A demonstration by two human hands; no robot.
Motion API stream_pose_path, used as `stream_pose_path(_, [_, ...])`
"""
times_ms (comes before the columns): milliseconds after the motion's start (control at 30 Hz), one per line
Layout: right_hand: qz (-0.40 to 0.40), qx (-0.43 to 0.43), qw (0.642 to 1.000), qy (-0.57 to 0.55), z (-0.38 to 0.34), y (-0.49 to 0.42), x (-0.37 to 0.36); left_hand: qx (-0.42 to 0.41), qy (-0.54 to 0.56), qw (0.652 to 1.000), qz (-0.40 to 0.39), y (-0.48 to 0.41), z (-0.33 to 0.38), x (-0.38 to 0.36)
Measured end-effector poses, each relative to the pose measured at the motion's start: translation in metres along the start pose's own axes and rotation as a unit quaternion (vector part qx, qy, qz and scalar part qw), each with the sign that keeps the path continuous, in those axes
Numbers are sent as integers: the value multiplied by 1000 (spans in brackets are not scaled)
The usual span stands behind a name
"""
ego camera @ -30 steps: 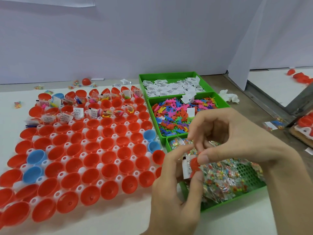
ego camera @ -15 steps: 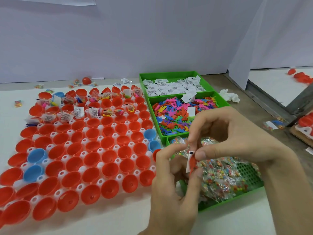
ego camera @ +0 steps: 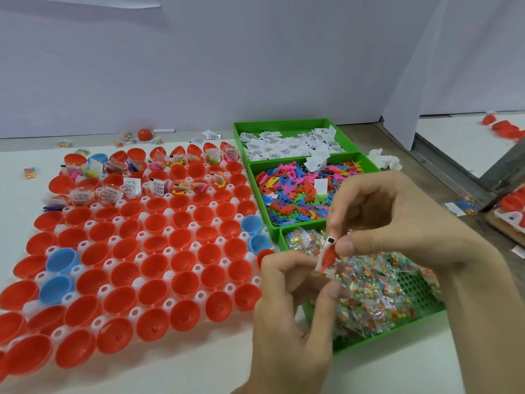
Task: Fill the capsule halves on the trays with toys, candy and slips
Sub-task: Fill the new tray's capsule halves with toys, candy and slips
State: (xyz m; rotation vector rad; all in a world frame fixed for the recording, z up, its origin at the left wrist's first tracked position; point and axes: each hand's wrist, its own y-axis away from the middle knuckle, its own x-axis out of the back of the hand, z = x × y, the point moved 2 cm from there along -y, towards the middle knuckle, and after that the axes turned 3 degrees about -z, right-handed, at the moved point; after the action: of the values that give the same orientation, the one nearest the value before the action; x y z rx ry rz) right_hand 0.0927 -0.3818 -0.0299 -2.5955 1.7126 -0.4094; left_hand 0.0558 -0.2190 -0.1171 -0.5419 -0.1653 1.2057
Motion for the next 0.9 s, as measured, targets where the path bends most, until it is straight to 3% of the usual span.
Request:
stream_pose_path(533, [-60,-57,993,88,4,0,-4,-15,17,1000,15,1,-2,3])
stream_pose_path(900, [-53,31,995,82,0,0,-3,-43,-57,997,36,5,-2,1])
